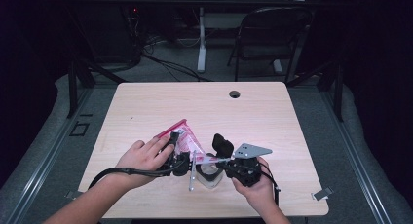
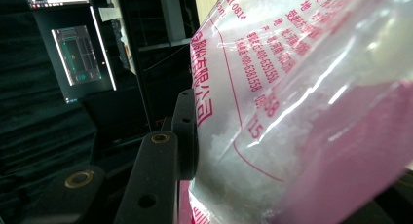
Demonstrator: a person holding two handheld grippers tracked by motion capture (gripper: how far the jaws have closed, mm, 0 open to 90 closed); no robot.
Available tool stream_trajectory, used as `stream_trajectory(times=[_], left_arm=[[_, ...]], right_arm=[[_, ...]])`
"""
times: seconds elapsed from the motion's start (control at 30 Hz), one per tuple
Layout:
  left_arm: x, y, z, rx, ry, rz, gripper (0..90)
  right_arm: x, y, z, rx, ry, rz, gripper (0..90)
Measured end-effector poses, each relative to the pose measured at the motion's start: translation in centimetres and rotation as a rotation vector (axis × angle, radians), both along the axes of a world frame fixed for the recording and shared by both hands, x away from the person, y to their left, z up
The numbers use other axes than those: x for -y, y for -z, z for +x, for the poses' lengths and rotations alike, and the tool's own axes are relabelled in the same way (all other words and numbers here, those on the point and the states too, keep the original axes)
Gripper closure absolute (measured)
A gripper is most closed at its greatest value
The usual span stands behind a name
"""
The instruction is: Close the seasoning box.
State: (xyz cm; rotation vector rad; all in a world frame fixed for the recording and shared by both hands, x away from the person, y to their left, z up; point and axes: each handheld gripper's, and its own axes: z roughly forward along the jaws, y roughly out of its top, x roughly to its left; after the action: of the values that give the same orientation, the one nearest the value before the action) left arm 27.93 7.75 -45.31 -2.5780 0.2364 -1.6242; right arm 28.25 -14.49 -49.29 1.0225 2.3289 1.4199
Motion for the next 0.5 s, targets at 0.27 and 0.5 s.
stream_trajectory(times=[0.27,0.5], left_arm=[[0.10,-0.13,0.05,0.001,-0.001,0.006,69.5],[0.13,-0.26,-0.02,0.014,0.003,0.006,70.0]], right_arm=[[-0.01,0.07,0.02,-0.007,-0.008,0.005,89.1],[-0.01,0.04,-0.01,-0.008,-0.019,0.003,90.0]])
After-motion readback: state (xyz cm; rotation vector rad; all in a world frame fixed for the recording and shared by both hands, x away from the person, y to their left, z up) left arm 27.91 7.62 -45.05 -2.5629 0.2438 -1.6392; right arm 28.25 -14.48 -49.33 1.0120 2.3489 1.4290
